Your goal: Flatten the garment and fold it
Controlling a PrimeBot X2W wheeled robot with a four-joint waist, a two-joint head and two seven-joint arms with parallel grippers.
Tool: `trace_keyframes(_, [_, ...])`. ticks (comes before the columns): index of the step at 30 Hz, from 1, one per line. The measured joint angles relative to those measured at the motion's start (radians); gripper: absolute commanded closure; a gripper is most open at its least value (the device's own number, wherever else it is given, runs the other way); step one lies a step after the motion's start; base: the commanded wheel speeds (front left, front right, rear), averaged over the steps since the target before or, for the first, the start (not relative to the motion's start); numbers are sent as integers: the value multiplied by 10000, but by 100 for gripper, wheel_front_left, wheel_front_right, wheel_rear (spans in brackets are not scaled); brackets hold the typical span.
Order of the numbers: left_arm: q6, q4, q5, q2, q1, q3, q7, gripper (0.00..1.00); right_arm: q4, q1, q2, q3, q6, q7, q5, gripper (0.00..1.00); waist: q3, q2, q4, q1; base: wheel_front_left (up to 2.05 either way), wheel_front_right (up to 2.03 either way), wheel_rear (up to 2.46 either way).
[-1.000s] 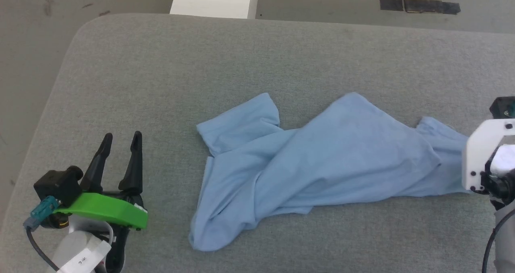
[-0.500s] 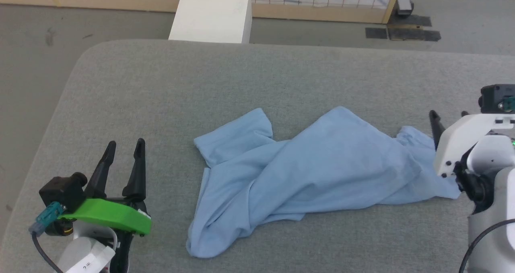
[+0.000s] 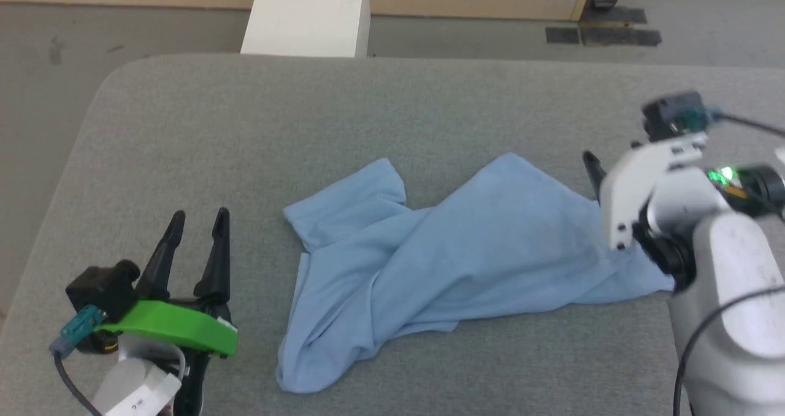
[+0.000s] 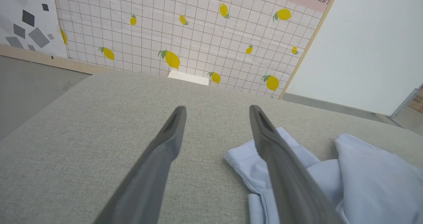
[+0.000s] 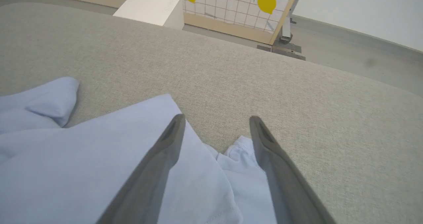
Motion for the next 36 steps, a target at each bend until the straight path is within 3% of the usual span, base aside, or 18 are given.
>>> trace_keyframes(10, [-178,328,-414,2,-758,-313,-4,0,2456,-2087,-579,2019,0,1659,-211,0,1257,0,844,0,0,0,0])
trace_keyframes(16, [-184,500,-493,6,-873,-311,-17,0,3043,-2172,-761,2573,-4,1952,-88,0,1594,0,1211,0,0,0,0])
trace_keyframes(17, [-184,510,-491,10,-885,-311,-17,0,3072,-2202,-798,2606,-4,1977,-86,13,1605,0,1224,0,0,0,0])
trace_keyframes(18, [-186,516,-491,17,-894,-311,-17,0,3104,-2245,-817,2644,-4,2033,-48,62,1601,0,1218,0,0,0,0])
trace_keyframes(19, [-186,520,-485,17,-898,-326,-19,0,3156,-2273,-842,2773,-2,2046,186,100,1522,0,1159,0,0,0,0])
trace_keyframes(25, [-186,518,-410,17,-867,-336,-19,0,2778,-2279,-894,2769,-2,1448,623,100,1155,0,875,0,0,0,0])
trace_keyframes(30, [-188,548,-314,2,-615,-341,-50,0,1639,-2116,-966,2738,-2,867,1164,100,648,0,541,0,0,0,0])
trace_keyframes(36, [-171,558,-230,-134,-261,-399,-50,0,-476,-18,-1442,2245,-2,1260,1835,100,-34,0,51,0,0,0,0])
